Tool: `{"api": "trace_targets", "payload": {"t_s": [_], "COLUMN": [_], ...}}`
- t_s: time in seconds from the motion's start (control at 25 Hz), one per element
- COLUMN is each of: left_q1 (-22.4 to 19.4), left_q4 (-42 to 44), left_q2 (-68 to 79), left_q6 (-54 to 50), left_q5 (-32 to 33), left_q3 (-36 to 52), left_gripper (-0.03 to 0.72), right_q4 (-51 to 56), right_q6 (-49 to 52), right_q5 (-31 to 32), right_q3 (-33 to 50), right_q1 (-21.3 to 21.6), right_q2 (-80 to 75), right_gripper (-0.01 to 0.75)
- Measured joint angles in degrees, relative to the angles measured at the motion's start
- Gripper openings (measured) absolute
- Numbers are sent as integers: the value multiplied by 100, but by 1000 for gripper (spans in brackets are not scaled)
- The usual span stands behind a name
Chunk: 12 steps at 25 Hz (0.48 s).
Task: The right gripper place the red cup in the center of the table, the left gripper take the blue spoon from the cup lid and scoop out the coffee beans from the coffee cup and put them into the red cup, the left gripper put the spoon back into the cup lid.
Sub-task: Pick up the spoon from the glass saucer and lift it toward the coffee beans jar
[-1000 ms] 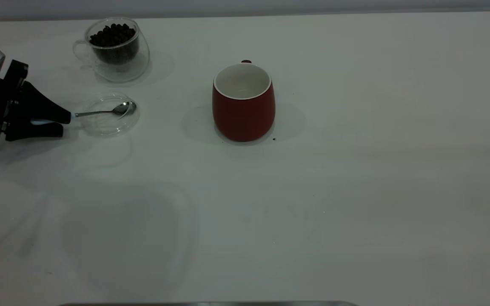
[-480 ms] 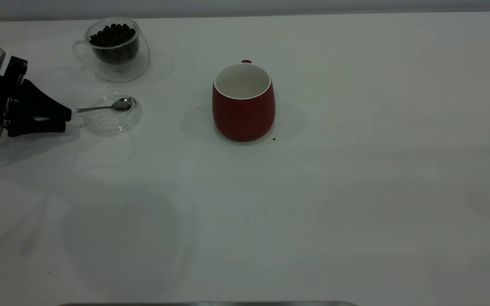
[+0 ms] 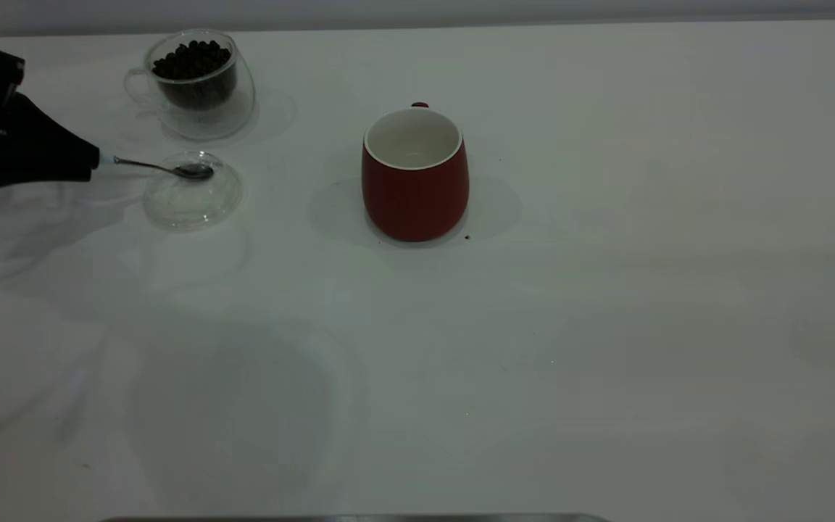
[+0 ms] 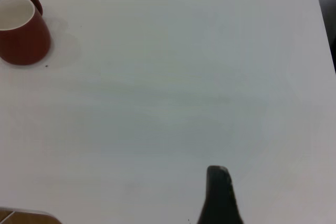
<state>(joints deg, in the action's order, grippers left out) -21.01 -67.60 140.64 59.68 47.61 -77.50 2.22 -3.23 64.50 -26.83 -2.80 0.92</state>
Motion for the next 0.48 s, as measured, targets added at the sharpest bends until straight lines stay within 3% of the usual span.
{"api": "trace_targets", "payload": {"t_s": [0.48], "left_q1": [0], "left_q4": [183], "left_q2": [-258], "left_q6": [0], "left_q5": [369], "left_q3": [0], "left_gripper": [119], "right_q4": [0], "right_q6": [0], "right_q5": [0], "right_q3": [0], "right_q1": [0], "right_q2": [0], "right_gripper": [586]}}
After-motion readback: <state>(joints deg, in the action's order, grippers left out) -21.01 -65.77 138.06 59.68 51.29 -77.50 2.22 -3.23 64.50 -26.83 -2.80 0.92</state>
